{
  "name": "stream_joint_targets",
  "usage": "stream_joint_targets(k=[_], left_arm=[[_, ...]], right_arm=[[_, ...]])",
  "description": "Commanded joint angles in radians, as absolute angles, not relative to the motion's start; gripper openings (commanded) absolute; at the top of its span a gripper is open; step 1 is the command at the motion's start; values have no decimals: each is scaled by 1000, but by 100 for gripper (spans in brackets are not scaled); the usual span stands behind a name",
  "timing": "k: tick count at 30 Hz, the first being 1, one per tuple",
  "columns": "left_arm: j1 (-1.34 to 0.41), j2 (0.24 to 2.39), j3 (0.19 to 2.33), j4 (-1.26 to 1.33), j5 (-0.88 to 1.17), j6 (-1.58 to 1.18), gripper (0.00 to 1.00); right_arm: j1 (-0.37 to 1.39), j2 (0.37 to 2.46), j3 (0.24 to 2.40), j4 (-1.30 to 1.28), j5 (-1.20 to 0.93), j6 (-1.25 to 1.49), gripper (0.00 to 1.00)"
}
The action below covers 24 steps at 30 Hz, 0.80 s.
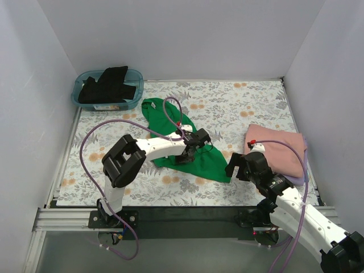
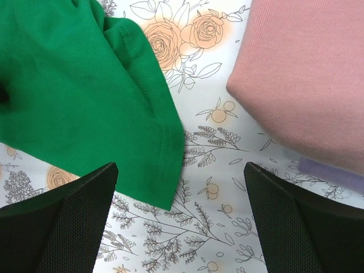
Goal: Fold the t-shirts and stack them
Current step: Flatten the tshirt out
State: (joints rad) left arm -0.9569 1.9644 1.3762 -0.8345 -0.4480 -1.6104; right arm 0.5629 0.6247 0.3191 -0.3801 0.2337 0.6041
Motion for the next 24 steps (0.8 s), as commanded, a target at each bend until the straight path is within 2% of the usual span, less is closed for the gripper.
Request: stream_joint_targets(k=[1,9,17,19,24], left_arm=[[-962,1930,1379,-819,-479,-1605,30],[-960,1939,1384,-785,-500,-1602,34],[-948,1976,1411,-784,-515,-1574,9],[-940,1959,1404,-784,-514,-1578,0],[-937,1818,1310,-718,-512,-1580,0]], right_arm=[[561,612,314,-373,249,620,98],[561,601,307,-374,239,621,98],[561,601,293,-385,216,601,98],[561,589,295,-393,218,601,98],[561,563,293,-396,187,574,98]])
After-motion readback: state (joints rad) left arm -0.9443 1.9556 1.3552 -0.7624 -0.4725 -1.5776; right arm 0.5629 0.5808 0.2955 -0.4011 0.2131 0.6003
